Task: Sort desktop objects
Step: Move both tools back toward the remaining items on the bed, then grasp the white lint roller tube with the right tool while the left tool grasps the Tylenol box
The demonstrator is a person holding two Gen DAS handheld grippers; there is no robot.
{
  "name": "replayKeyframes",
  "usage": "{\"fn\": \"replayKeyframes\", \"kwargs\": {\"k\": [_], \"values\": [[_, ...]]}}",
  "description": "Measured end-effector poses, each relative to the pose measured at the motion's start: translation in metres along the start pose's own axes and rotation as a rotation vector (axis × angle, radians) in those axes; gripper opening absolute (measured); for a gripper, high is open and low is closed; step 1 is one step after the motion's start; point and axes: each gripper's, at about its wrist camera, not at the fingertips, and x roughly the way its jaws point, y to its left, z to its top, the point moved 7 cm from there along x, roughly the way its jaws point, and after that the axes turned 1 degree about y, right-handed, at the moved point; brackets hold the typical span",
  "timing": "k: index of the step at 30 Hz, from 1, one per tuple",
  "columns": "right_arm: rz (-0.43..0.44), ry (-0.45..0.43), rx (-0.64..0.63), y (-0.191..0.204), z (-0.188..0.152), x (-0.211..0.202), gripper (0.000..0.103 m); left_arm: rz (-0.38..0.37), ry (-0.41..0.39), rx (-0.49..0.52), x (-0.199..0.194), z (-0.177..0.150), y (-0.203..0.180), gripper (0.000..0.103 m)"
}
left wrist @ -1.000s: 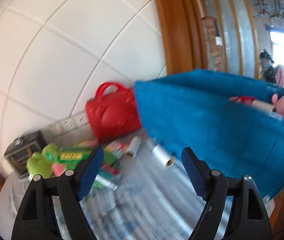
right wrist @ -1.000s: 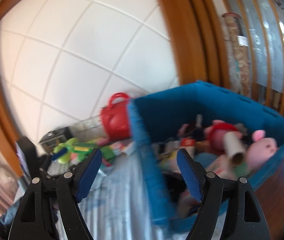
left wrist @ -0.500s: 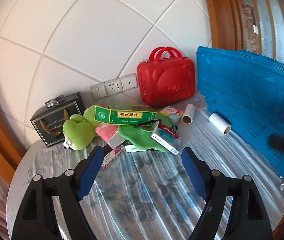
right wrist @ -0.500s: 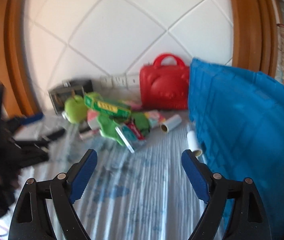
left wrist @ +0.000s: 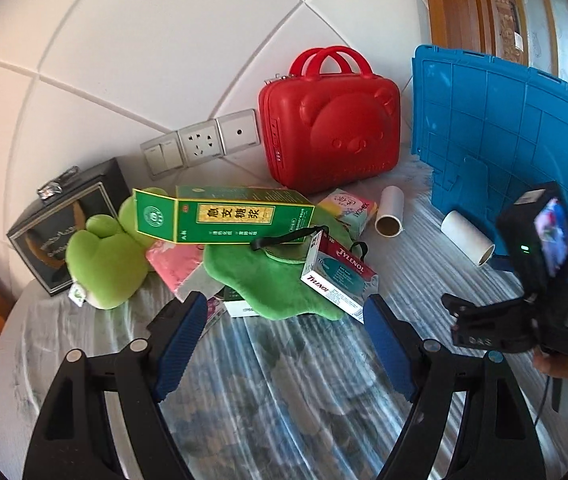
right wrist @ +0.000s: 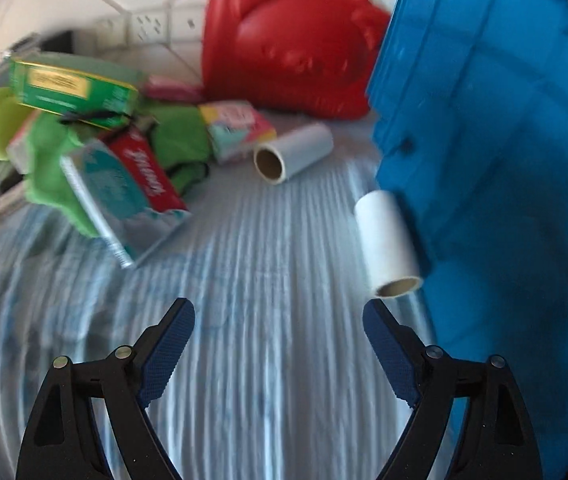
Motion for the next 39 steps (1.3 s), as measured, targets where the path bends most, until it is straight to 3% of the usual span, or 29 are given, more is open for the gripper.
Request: {"fn": "replayKeyframes", "kwargs": {"k": [5,13,17,24,25,26,28,31,39], "values": [[-0.15,0.022,0.03,-0.017,0.013,0.032,0.087,-0.018,0.015,-0.003,0.019,-0.004,0.002,0.08],[-0.284,0.037,0.103,-0.048,0.003,0.039,0.087,-0.035,0.024,-0.023,0.029,-0.002,0.007,0.08],[-0.263,0.085,0.188,-0.062,-0.005,0.051,0.087,-0.043,0.029,-0.029,0.032,-0.003,0.008,0.08],[-0.227,0.036,0.167,-0.063,0.002,0.06,0.086,-0.031,0.039,-0.017,0.038,-0.005,0.011,0.08],[-0.212,0.038,0.173,-0.062,0.004,0.061,0.078,-0.031,0.044,-0.015,0.04,-0.006,0.012,0.08],[-0.194,0.041,0.183,-0.064,0.006,0.061,0.064,-0.033,0.051,-0.014,0.043,-0.007,0.011,0.08],[-0.189,0.047,0.192,-0.068,0.008,0.061,0.053,-0.033,0.052,-0.012,0.046,-0.007,0.011,0.08],[-0.162,0.054,0.197,-0.07,0.01,0.062,0.013,-0.038,0.056,-0.014,0.051,-0.008,0.01,0.08],[-0.083,0.004,0.075,-0.046,0.013,0.033,0.009,-0.099,0.039,0.054,0.063,0.0,-0.011,0.08]]}}
